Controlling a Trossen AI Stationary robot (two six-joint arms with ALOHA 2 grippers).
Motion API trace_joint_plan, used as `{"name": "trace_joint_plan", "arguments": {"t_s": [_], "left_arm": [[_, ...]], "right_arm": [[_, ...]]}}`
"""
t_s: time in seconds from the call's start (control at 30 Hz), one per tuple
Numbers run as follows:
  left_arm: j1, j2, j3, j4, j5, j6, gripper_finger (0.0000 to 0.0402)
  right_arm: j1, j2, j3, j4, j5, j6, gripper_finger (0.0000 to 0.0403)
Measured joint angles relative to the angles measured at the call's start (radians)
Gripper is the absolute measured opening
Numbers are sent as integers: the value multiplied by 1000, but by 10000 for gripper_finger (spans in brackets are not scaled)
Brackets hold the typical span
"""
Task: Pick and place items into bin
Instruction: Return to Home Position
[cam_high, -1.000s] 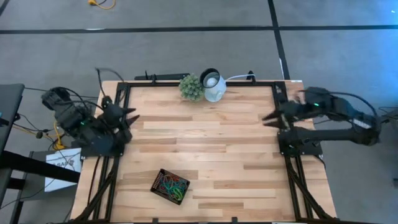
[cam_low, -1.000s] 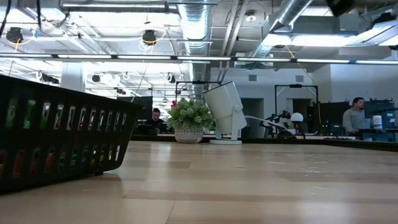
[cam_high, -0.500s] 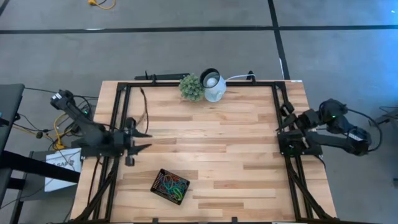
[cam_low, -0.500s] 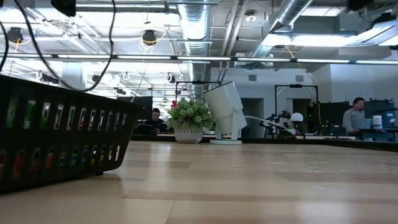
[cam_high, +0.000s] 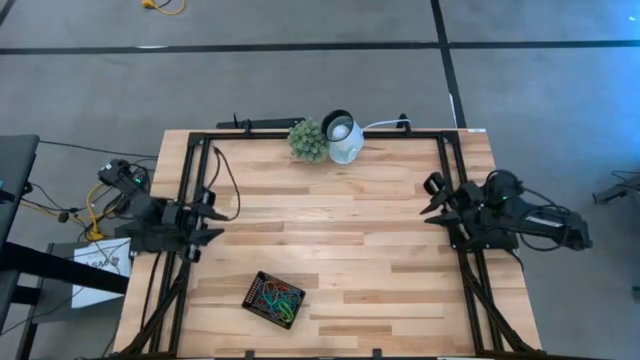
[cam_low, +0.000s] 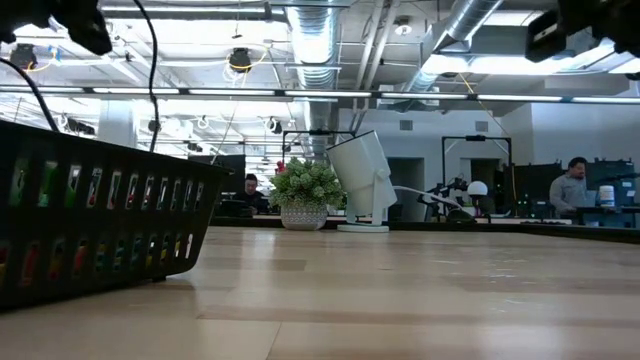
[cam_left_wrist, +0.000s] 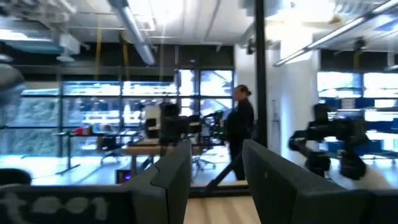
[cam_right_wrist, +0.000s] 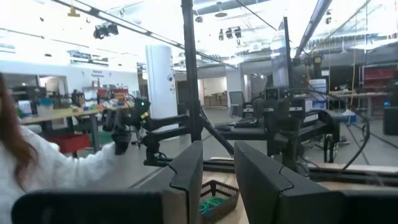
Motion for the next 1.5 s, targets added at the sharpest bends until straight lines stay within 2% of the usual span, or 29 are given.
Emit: {"name": "trace_joint_plan", "arguments": {"t_s": [0.1, 0.27, 0.33, 0.53, 0.63, 0.73, 1.5], "left_arm": [[1, -8, -11, -67, -69, -29, 136], [2, -8, -21, -247, -65, -150, 136], [2, -8, -21, -276, -76, -153, 136], [2, -9, -22, -333, -196, -135, 136], [2, -9, -23, -360, -249, -139, 136], [2, -9, -23, -417, -255, -143, 136], [2, -7, -15, -460, -255, -143, 136]], "right_arm": [[0, 0, -9, -1, 0, 14, 85], [0, 0, -19, -21, 0, 15, 85], [0, 0, -48, 29, 10, 14, 85], [0, 0, -186, 203, 76, 37, 85], [1, -1, -189, 214, 80, 43, 85], [2, 0, -189, 209, 80, 43, 85], [0, 0, -190, -99, 79, 41, 85]]}}
